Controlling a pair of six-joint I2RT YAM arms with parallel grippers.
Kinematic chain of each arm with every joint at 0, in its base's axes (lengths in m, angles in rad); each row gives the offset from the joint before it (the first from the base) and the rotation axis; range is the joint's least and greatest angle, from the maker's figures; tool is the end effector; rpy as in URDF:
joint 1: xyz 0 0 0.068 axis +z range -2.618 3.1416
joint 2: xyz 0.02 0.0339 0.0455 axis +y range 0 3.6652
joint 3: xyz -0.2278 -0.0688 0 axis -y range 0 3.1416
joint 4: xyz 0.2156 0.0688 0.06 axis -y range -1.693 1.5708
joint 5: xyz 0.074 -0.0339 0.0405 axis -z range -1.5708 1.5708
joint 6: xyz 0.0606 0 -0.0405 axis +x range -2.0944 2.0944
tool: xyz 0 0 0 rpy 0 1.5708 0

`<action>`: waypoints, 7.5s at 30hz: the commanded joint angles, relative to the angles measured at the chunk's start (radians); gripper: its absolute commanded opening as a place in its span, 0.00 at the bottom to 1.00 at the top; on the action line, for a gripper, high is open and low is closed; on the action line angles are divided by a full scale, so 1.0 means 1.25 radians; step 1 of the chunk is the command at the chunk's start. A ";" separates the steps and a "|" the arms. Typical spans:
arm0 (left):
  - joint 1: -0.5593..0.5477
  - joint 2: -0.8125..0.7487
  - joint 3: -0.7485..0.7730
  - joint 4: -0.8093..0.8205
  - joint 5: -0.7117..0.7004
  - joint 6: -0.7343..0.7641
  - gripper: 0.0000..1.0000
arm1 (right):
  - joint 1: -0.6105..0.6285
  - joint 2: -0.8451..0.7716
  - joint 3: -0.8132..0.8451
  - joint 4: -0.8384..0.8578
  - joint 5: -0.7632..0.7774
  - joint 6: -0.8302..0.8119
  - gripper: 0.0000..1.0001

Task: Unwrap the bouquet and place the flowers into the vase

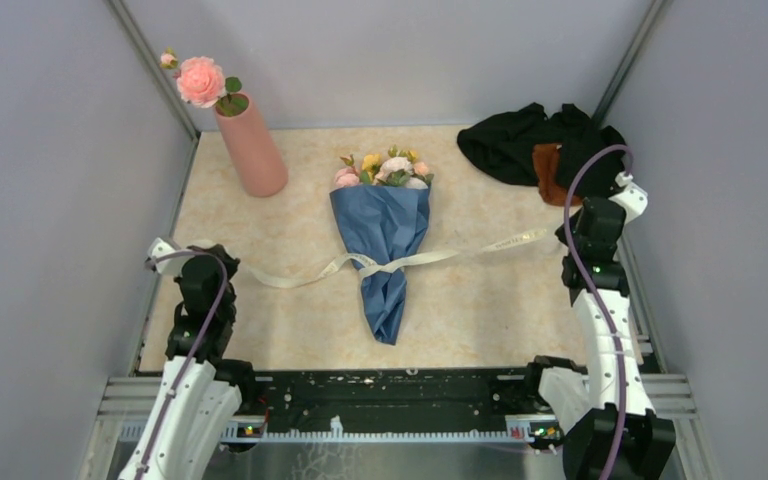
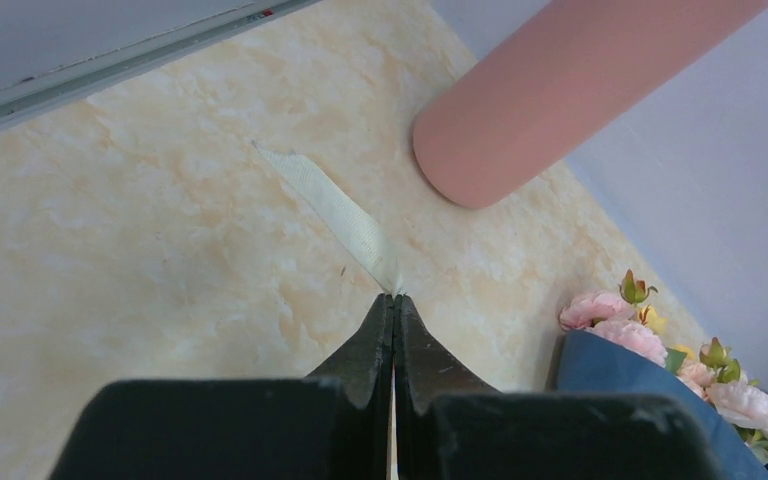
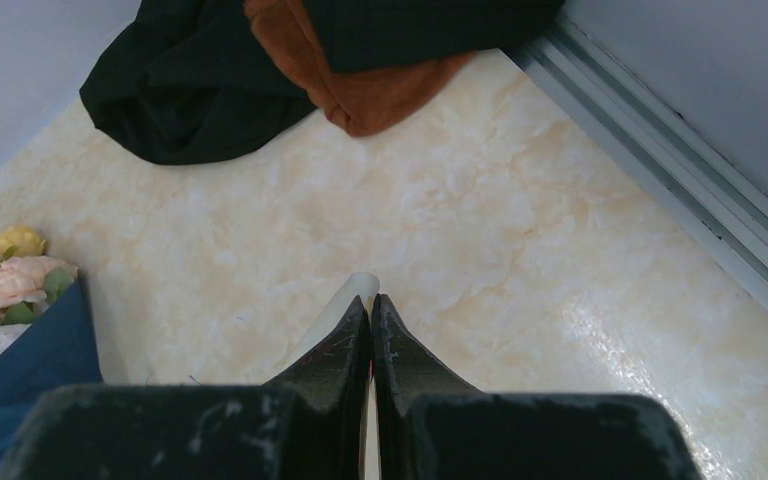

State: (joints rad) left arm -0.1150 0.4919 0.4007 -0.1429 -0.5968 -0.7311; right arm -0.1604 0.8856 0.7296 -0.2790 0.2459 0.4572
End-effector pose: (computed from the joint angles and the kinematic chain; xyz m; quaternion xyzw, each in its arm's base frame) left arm 0.1630 0.0155 0.2324 -0.4011 0.6596 -0.0328 0.6348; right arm 0.2134 -0.0495 0.2597 0.3171 0.7770 -0.0233 0.5432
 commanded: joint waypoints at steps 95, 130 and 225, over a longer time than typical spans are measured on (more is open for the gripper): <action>-0.524 0.788 0.118 0.354 0.173 0.100 0.46 | 0.846 0.577 0.223 0.022 -0.060 -0.076 0.23; -0.524 0.641 0.103 0.274 0.173 0.100 0.00 | 0.857 0.557 0.188 0.058 -0.027 -0.074 0.21; -0.270 0.488 0.060 0.053 0.088 0.102 0.00 | 0.866 0.738 0.111 0.296 -0.194 0.034 0.00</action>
State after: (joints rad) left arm -0.5022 1.1351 0.4889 -0.0395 -0.4854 -0.5690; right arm 0.9398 1.7954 0.8970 0.1570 -0.0322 0.5175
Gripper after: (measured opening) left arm 0.006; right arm 0.004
